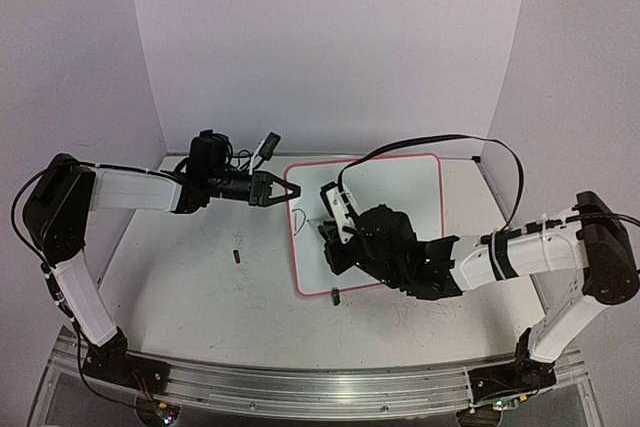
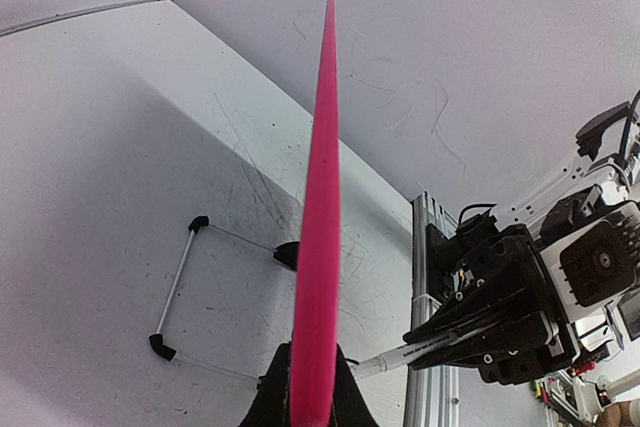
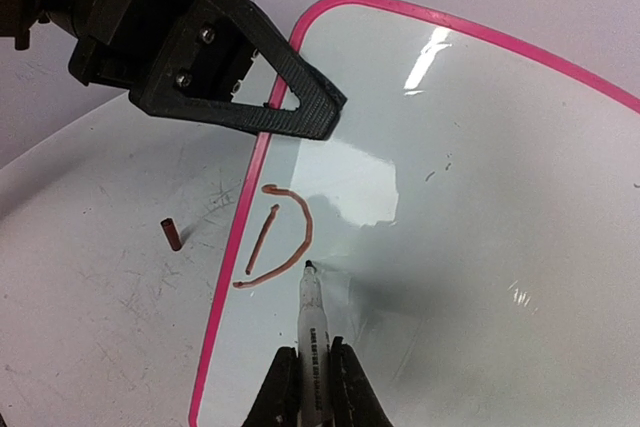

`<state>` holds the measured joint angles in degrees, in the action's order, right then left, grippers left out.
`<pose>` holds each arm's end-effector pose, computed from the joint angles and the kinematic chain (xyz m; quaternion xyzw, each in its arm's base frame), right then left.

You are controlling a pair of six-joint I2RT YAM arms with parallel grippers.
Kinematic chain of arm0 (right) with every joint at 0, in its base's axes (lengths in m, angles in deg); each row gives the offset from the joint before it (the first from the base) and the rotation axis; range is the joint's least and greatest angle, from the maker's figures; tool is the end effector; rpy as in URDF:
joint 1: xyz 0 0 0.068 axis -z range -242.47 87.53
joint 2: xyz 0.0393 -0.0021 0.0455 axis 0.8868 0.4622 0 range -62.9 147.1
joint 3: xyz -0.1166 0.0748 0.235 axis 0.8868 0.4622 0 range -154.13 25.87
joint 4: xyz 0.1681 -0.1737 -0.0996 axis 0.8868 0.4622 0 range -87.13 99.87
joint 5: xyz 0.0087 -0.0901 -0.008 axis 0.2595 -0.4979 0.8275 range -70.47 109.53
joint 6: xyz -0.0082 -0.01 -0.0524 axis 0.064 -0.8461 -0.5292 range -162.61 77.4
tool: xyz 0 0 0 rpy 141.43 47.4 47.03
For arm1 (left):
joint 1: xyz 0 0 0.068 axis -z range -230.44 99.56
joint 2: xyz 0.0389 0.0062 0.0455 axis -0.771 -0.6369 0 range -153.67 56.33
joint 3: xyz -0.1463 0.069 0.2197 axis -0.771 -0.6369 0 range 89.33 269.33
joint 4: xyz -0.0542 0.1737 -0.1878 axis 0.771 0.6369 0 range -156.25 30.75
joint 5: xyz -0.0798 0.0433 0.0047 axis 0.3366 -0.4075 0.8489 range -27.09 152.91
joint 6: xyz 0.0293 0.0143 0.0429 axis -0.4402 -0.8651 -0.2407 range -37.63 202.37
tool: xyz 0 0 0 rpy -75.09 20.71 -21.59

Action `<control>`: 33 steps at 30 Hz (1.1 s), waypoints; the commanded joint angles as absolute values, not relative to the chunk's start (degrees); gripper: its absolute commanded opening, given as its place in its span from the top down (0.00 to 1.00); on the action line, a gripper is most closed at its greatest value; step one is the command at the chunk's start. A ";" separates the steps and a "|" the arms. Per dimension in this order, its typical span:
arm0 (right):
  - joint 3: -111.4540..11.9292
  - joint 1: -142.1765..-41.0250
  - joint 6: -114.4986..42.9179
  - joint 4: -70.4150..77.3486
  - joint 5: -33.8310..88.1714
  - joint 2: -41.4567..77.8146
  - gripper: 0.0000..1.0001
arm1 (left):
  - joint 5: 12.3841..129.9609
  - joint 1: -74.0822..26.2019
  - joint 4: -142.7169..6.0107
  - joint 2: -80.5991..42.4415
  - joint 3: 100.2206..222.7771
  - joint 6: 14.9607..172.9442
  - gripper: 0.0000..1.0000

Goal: Write a sentence on the whiteboard

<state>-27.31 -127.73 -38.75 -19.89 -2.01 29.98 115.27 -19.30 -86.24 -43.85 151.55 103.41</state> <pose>0.1637 0.3238 0.2356 -0.3073 0.7356 0.2080 0.5668 0.3174 -0.2247 0.2405 0.3223 0.7002 -0.5526 0.3170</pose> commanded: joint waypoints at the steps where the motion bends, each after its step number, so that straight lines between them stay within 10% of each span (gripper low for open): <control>1: -30.11 -127.36 -39.44 -21.82 -3.20 31.12 1.00 | 114.22 -19.39 -85.94 -42.41 151.76 103.82 1.00; 33: -25.48 -127.73 -33.64 -17.43 -4.54 28.86 1.00 | 114.21 -19.41 -85.94 -42.54 151.98 103.91 1.00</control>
<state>-26.63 -127.82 -35.43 -19.96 -3.54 30.22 115.25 -19.30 -86.22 -43.85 151.55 103.41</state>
